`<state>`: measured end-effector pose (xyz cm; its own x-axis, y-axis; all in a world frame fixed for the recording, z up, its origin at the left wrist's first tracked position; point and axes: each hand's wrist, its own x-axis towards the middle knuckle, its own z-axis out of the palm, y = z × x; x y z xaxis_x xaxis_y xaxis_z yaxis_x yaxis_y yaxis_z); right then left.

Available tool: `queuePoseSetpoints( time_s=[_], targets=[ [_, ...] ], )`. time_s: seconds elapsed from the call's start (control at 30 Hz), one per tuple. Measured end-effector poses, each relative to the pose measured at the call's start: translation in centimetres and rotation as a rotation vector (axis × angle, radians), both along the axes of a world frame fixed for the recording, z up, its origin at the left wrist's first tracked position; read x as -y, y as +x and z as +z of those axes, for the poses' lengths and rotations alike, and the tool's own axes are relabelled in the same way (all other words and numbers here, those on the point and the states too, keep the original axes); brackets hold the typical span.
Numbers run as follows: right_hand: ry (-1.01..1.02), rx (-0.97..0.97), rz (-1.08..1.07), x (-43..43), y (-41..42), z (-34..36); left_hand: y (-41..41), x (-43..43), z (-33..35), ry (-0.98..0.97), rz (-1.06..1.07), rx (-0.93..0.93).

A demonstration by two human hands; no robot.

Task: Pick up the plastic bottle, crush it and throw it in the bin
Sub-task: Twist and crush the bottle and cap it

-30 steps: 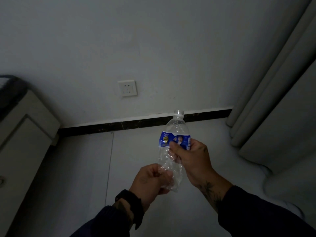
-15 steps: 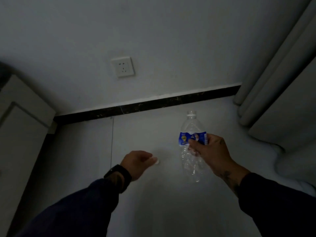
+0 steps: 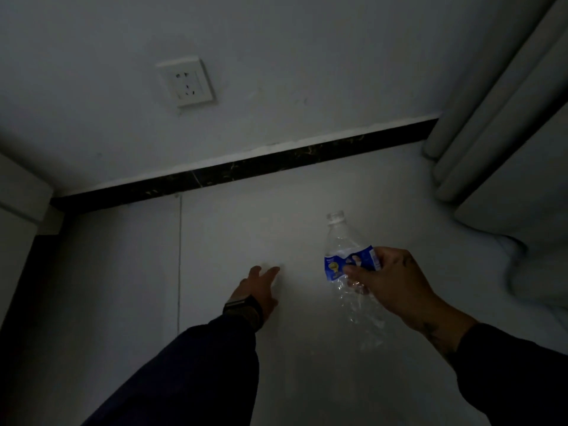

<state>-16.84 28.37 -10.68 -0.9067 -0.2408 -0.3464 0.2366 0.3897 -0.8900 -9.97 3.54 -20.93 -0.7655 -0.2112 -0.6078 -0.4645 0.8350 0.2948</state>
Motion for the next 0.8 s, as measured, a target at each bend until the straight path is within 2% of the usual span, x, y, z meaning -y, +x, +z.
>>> queuePoseSetpoints(
  time_s=[0.23, 0.33, 0.43, 0.53, 0.67, 0.8],
  targets=[
    [-0.012, 0.02, 0.012, -0.3, -0.3, -1.2, -0.9, -1.0, -2.9, -0.116, -0.06, -0.077],
    [-0.013, 0.024, 0.024, -0.4, -0.4, -1.0, -0.6, -1.2, -2.9, -0.111, -0.052, -0.086],
    [-0.025, 0.005, 0.023, -0.1, -1.0, 0.3, -0.8, -1.1, -1.1, -0.029, -0.001, -0.182],
    [-0.047, -0.065, 0.032, 0.5, -1.8, 2.5, -2.6, -0.8, 4.1, 0.095, 0.12, -0.376],
    [-0.017, -0.215, 0.103, 1.8, -2.7, 6.8, -4.5, 0.3, 15.3, 0.153, 0.157, -0.654],
    [0.145, -0.511, 0.232, 3.1, -3.1, 11.7, -3.7, 1.6, 24.9, 0.328, 0.188, -0.832]
  ],
)
